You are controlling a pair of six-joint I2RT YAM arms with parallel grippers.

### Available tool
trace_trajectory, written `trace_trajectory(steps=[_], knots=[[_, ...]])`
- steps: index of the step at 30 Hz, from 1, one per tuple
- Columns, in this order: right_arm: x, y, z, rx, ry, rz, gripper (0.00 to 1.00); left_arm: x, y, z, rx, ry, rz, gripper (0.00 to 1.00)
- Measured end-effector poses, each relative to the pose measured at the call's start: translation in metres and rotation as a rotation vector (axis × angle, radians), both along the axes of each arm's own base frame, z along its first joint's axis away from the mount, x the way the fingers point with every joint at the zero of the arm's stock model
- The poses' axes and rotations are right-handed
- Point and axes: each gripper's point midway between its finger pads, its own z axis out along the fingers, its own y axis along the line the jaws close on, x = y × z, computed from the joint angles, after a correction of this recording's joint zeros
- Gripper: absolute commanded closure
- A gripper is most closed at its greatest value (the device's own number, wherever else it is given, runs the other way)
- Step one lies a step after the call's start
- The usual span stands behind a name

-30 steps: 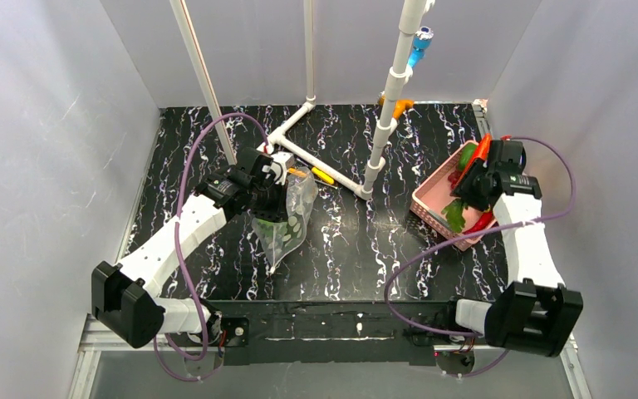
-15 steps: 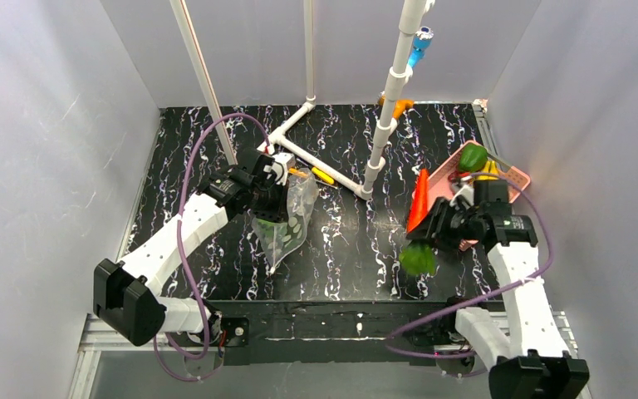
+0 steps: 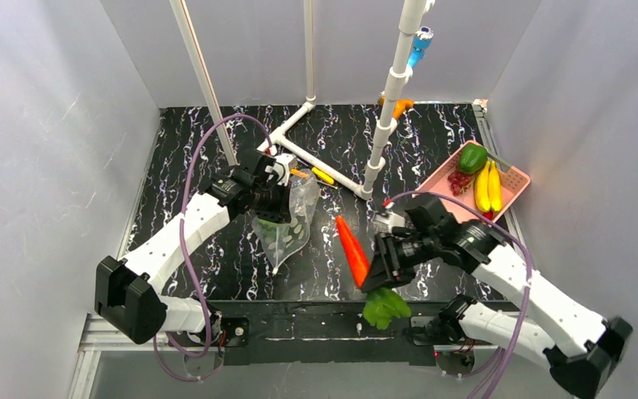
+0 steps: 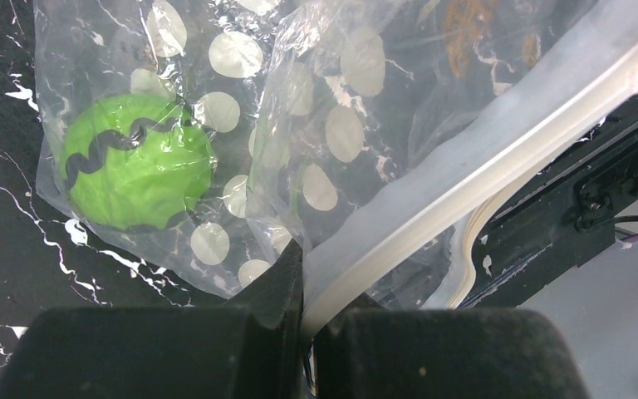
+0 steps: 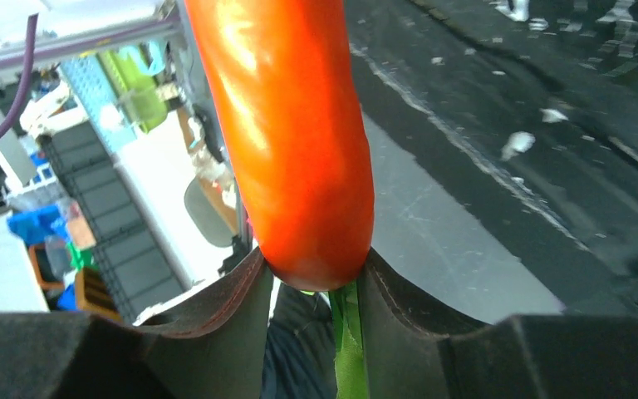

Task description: Place the food in the zip-top bag and seal the zipper

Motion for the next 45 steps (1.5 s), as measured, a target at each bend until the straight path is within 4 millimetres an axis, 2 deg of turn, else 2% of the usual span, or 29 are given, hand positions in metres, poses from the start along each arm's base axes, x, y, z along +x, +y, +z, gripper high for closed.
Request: trace_trajectory(steps=[5,10,15,19,22,28,36,37,40,45], knots=[[-0.006,0.052,0.018,0.042,0.054,0.097,0.99,0.002,-0.001,-0.002,-0.002,-0.003,0.0,1.0],[0.01,0.103,0.033,0.066,0.083,0.121,0.99,0.003,0.0,-0.007,0.003,-0.008,0.008,1.0],[0.03,0.128,0.03,0.038,0.102,0.083,0.99,0.008,0.005,-0.01,0.022,-0.035,0.039,1.0],[0.039,0.136,0.027,0.018,0.102,0.051,0.99,0.014,0.013,-0.004,0.033,-0.091,0.08,1.0],[0.038,0.137,0.027,0.015,0.105,0.046,0.99,0.016,0.016,0.004,0.027,-0.13,0.1,1.0],[0.054,0.138,0.018,-0.023,0.115,-0.03,0.99,0.019,0.019,0.017,0.012,-0.183,0.121,1.0],[0.092,0.139,0.007,-0.008,0.173,-0.154,0.99,0.019,0.019,0.017,0.011,-0.186,0.12,1.0],[0.097,0.139,0.008,0.004,0.181,-0.174,0.98,0.019,0.019,0.016,0.01,-0.187,0.119,1.0],[0.112,0.144,0.012,0.044,0.189,-0.221,0.85,0.02,0.017,0.016,0.005,-0.189,0.116,1.0],[0.129,0.16,0.007,0.061,0.195,-0.25,0.8,0.019,0.015,0.017,-0.004,-0.193,0.105,1.0]])
